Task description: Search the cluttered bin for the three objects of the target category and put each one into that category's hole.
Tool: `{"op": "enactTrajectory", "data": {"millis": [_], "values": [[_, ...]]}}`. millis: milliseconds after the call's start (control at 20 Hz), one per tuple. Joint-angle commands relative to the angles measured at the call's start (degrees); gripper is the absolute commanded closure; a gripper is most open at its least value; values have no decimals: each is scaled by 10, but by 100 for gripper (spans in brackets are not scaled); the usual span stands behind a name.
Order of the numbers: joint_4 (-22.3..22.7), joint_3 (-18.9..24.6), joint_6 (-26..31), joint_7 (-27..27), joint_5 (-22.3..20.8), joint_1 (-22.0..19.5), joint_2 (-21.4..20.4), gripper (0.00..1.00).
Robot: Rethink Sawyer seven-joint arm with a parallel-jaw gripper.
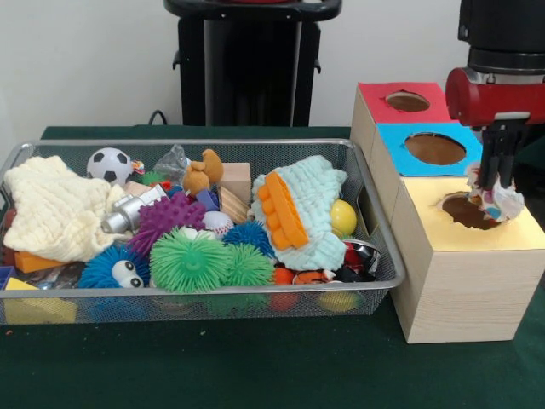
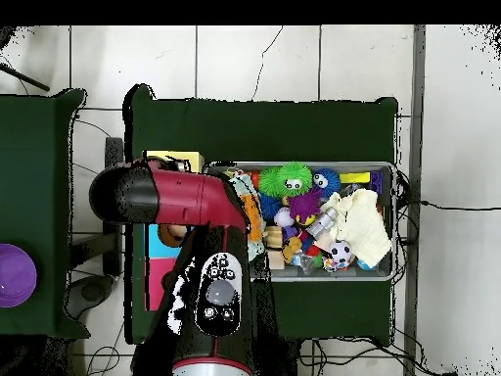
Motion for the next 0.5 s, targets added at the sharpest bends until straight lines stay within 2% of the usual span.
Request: {"op": "enactTrajectory", "data": {"millis": [50,200,500], "values": [[-24,21,83,139,23,7,24,100],[-36,15,95,145,26,10,25,100],[-22,28,75,135,35,-1,23,100]]}}
